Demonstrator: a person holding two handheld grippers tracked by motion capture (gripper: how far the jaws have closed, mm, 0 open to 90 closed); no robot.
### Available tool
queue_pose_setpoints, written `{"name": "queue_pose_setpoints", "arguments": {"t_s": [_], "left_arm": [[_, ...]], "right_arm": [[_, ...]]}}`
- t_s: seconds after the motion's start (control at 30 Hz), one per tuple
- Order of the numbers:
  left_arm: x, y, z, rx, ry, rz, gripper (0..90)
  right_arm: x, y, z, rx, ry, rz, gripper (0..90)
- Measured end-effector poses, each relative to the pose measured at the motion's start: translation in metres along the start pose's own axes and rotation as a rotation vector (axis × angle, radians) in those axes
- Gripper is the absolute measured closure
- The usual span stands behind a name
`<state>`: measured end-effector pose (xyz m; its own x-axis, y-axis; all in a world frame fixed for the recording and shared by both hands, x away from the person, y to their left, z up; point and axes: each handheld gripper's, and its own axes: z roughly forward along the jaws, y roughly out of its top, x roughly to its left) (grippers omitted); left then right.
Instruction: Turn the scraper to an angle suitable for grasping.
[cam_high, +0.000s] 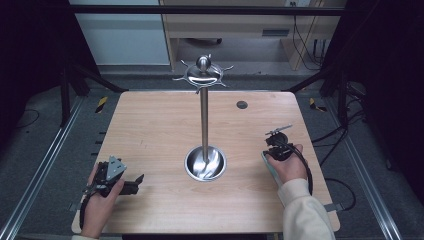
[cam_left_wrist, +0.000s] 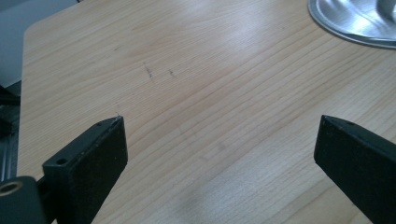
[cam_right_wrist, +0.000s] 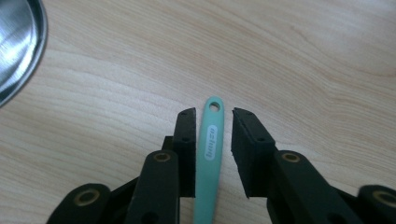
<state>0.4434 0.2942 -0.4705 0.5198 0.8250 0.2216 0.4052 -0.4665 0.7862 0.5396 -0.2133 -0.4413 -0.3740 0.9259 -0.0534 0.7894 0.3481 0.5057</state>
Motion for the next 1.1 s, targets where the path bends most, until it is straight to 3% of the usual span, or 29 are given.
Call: {"name": "queue_pose_setpoints", "arguments": {"t_s": [0.1,0.33,0.53,0.77,1.1], "left_arm": [[-0.001,0.001,-0.002,-0.012,-0.003,-0.002,2.5],[0.002,-0.001,-0.004,-0.01,0.0,-0.026,2.6],[-0.004,0.002,-0.001,-0.003,-0.013,0.0,2.6],[-0.005,0.002,-0.001,0.0,-0.02,0.003,2.5],[-0.006,0.002,0.0,0.004,-0.024,0.011,2.5]], "right_arm": [[-0.001,0.006,0.005,0.07,0.001,-0.005,67.5],[-0.002,0.013,0.018,0.15,0.007,-0.003,65.6],[-0.001,0.015,0.027,0.181,0.01,-0.001,65.3],[-0.004,0.01,0.033,0.213,0.022,0.034,67.3],[-0.006,0.009,0.035,0.224,0.028,0.044,71.9]]}}
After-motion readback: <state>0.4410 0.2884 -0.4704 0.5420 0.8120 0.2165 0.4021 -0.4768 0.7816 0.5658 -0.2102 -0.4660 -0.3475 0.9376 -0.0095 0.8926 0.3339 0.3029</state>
